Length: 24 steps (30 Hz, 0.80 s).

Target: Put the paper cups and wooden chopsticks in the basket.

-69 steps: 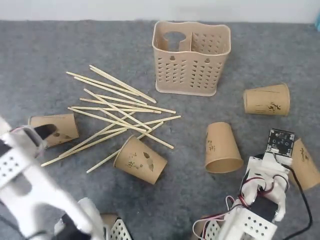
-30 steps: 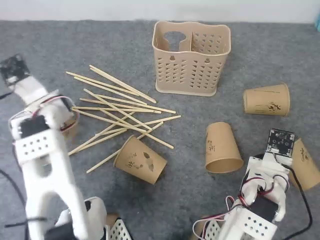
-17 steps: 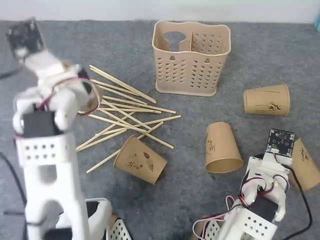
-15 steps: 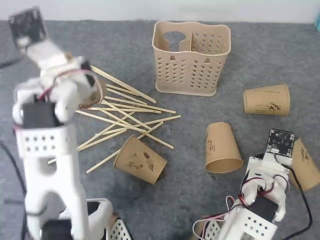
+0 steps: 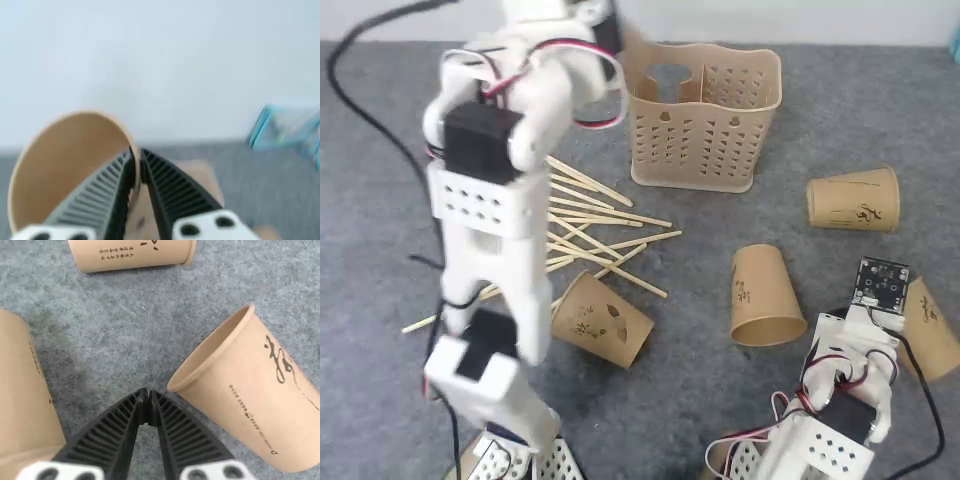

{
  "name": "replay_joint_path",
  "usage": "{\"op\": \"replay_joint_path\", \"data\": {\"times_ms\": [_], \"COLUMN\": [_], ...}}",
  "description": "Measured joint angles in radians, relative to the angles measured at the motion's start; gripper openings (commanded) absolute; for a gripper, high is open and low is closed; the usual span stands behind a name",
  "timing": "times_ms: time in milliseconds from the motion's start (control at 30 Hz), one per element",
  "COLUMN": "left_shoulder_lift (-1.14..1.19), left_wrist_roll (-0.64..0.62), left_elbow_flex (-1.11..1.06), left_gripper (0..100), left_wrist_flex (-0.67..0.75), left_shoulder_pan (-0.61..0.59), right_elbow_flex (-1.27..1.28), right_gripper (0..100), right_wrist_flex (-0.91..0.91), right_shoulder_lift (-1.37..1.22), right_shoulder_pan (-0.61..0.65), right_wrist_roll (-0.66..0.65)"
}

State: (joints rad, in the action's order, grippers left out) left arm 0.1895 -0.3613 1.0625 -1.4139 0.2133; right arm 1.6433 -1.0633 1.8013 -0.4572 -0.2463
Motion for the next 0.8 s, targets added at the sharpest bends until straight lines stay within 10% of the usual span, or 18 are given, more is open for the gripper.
{"op": "replay_joint_path", "data": {"times_ms": [800], "left_shoulder_lift": [0.540], "left_wrist_roll": [0.279], "left_elbow_flex": [0.235], "left_gripper": [1], "left_wrist_flex": [0.301], "left_shoulder_pan": [0.276], "right_elbow_flex": [0.000], "right_gripper": [0.6], "right_wrist_flex": [0.000], "right_shoulder_lift": [0.000], "right_shoulder_pan": [0.000], "right_wrist_roll": [0.000]}}
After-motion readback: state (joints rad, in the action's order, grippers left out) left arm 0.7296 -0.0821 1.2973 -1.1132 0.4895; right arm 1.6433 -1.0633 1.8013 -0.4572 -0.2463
